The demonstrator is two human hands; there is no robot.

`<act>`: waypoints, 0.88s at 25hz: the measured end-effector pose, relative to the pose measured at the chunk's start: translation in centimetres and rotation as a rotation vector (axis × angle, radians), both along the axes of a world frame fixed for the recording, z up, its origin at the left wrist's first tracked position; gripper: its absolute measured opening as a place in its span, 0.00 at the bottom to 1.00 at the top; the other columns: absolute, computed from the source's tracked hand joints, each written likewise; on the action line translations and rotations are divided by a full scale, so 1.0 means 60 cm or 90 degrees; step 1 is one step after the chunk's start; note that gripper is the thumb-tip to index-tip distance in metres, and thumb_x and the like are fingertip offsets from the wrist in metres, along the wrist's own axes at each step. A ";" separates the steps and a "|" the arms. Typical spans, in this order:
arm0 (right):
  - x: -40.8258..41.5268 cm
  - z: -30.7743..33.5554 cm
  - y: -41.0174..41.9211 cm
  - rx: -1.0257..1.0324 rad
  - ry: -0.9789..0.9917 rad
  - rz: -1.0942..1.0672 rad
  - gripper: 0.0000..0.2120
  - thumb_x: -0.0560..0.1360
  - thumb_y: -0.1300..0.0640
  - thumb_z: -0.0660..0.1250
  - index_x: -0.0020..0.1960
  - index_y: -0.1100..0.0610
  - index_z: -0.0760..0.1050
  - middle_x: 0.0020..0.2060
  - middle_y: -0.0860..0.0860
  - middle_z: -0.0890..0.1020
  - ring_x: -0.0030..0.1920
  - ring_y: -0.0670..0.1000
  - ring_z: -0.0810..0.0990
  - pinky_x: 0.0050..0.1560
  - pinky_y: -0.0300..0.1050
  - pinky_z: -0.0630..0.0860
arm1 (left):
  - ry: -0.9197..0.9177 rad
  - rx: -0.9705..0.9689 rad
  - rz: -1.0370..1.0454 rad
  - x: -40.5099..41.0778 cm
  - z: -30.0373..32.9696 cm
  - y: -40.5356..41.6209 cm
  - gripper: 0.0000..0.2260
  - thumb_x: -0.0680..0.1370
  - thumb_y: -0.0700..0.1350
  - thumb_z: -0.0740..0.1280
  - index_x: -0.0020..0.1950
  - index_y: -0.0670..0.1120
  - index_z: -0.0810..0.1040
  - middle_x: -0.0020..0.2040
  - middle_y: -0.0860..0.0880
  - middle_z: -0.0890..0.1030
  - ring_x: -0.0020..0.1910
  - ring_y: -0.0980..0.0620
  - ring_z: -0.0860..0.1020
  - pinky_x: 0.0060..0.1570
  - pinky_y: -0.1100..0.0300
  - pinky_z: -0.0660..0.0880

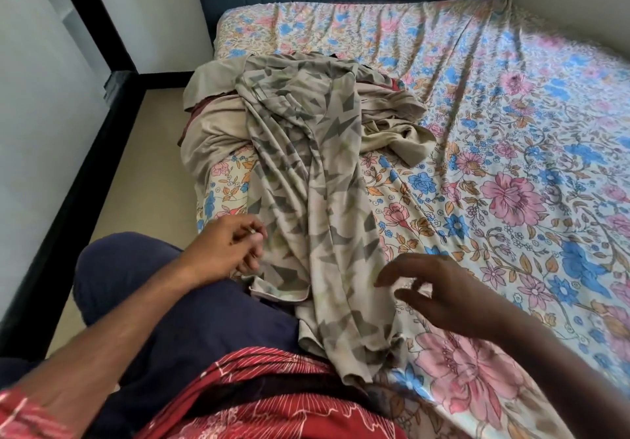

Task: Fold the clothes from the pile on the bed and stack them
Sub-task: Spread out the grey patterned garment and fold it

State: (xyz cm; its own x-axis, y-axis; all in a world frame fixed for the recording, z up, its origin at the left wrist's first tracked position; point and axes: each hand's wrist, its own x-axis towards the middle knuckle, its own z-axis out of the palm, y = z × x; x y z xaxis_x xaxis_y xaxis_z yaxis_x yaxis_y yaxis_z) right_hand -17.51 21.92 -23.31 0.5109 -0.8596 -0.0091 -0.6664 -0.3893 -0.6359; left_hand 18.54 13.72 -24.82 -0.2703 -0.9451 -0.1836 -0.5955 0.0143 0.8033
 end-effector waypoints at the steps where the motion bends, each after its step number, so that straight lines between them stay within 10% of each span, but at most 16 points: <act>1: -0.010 -0.027 -0.020 -0.058 0.122 0.047 0.27 0.77 0.68 0.68 0.65 0.39 0.76 0.72 0.39 0.74 0.73 0.43 0.72 0.65 0.55 0.78 | -0.173 -0.140 -0.091 0.018 -0.009 -0.014 0.11 0.81 0.35 0.66 0.57 0.50 0.81 0.56 0.44 0.83 0.55 0.45 0.83 0.55 0.44 0.80; 5: -0.017 -0.066 -0.059 -0.152 0.391 0.258 0.40 0.76 0.56 0.66 0.80 0.33 0.54 0.83 0.42 0.41 0.82 0.47 0.37 0.80 0.67 0.43 | -0.585 -0.488 -0.494 0.032 -0.065 -0.047 0.31 0.81 0.43 0.67 0.78 0.65 0.62 0.83 0.48 0.56 0.77 0.46 0.63 0.70 0.41 0.65; 9: 0.005 -0.085 -0.068 -0.222 0.399 0.426 0.39 0.78 0.45 0.63 0.83 0.35 0.46 0.84 0.45 0.46 0.83 0.49 0.40 0.79 0.67 0.39 | -0.595 -0.626 -0.662 0.009 -0.089 -0.060 0.35 0.78 0.44 0.69 0.79 0.66 0.58 0.83 0.49 0.55 0.80 0.41 0.60 0.68 0.37 0.66; 15: 0.030 -0.118 -0.101 -0.212 0.293 0.434 0.33 0.83 0.55 0.63 0.81 0.35 0.54 0.82 0.41 0.55 0.83 0.43 0.45 0.81 0.61 0.47 | -0.563 -0.702 -0.738 -0.010 -0.103 -0.048 0.26 0.77 0.50 0.66 0.73 0.69 0.67 0.78 0.56 0.68 0.80 0.45 0.60 0.76 0.41 0.45; 18: 0.030 -0.110 -0.110 0.013 0.097 0.348 0.26 0.82 0.59 0.63 0.77 0.43 0.69 0.77 0.38 0.67 0.79 0.40 0.61 0.81 0.51 0.53 | -0.432 -0.373 -0.698 0.001 -0.094 -0.052 0.24 0.83 0.50 0.56 0.77 0.68 0.62 0.83 0.60 0.54 0.83 0.52 0.44 0.76 0.45 0.44; 20: 0.032 -0.085 -0.134 0.199 -0.103 0.214 0.17 0.81 0.59 0.62 0.68 0.56 0.79 0.65 0.45 0.83 0.67 0.45 0.79 0.71 0.49 0.73 | -0.107 -0.054 -0.528 0.009 -0.083 -0.054 0.25 0.79 0.49 0.62 0.77 0.60 0.69 0.81 0.56 0.63 0.82 0.54 0.55 0.80 0.54 0.47; 22: 0.038 -0.067 -0.170 0.357 -0.354 -0.066 0.11 0.83 0.58 0.63 0.60 0.62 0.79 0.54 0.56 0.86 0.54 0.55 0.86 0.54 0.53 0.84 | 0.275 0.178 -0.164 0.012 -0.069 -0.066 0.21 0.74 0.49 0.73 0.67 0.46 0.81 0.67 0.44 0.81 0.70 0.42 0.76 0.72 0.52 0.71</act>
